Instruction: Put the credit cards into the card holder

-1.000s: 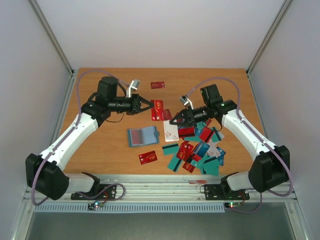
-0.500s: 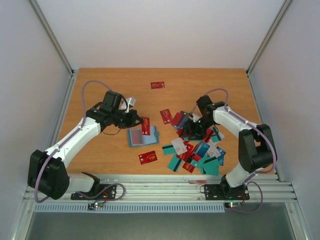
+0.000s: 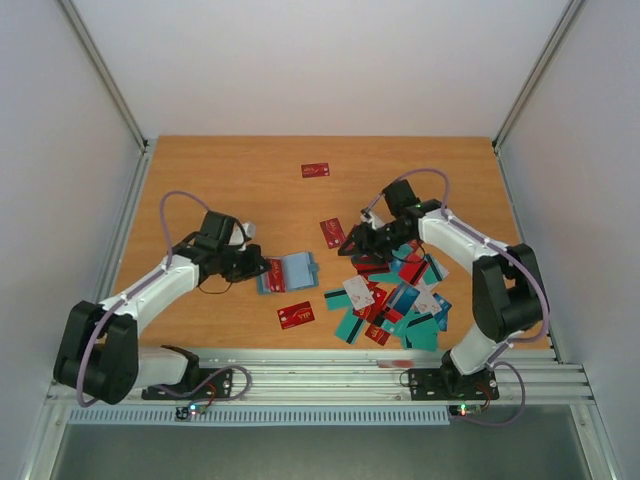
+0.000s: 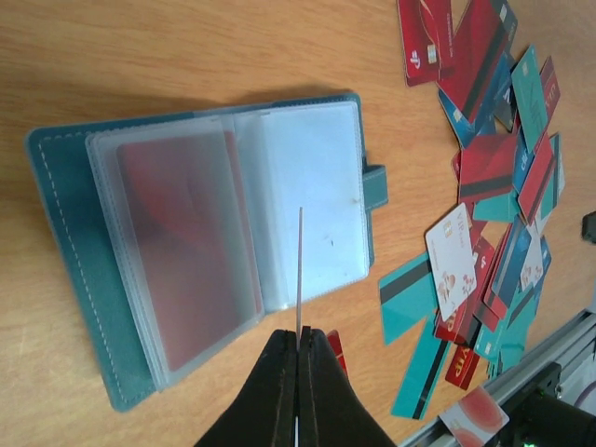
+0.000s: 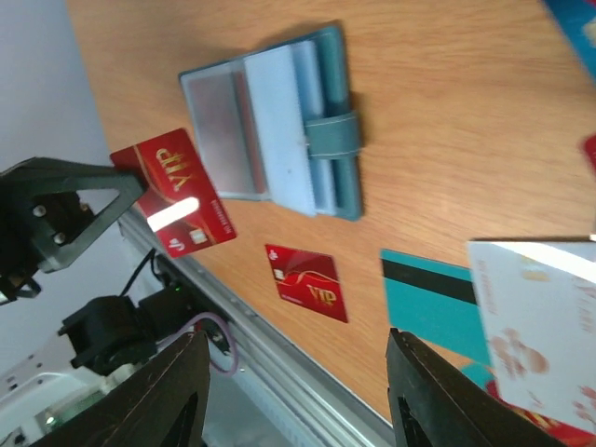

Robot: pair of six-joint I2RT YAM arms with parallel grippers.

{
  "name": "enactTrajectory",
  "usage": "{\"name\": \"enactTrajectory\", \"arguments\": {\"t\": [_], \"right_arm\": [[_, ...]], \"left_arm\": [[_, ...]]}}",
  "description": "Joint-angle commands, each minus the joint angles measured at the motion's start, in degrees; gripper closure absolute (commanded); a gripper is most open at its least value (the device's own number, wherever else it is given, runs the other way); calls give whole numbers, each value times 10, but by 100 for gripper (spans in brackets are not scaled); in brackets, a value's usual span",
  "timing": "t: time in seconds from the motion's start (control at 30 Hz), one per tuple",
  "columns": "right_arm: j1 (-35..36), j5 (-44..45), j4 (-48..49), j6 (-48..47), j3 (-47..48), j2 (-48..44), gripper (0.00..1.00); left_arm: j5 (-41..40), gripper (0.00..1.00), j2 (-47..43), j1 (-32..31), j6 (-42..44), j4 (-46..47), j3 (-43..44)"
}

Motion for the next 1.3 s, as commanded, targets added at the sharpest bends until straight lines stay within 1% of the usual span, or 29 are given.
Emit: {"name": "enactTrajectory", "arguments": {"t": [0.0,0.1,0.23,0.47,0.67,0.93,1.1,1.27], "right_arm": [[29,-61,76,51,19,45,47],[46,-76,121,85,26,75,48],[67,-89,158,107,42,113,50],[71,-110,222,143,38,166,53],[76,-122,229,145,50,207,58],[87,-128,230,142,57,252,59],[90,-125,228,136,56,272,60],[90,-119,224,136,49,276,62]], "left_arm": [[-10,100,20,5,-16,109,-21],[-4,100,38,7,-15,138,-24],[-12,100,52,9,-18,165,-24],[-28,100,82,13,-18,186,-16],[-18,100,100,17,-16,200,-11],[10,100,131,18,-22,219,-7],[18,100,128,18,-34,224,-14],[21,100,114,22,-63,229,-26]]}}
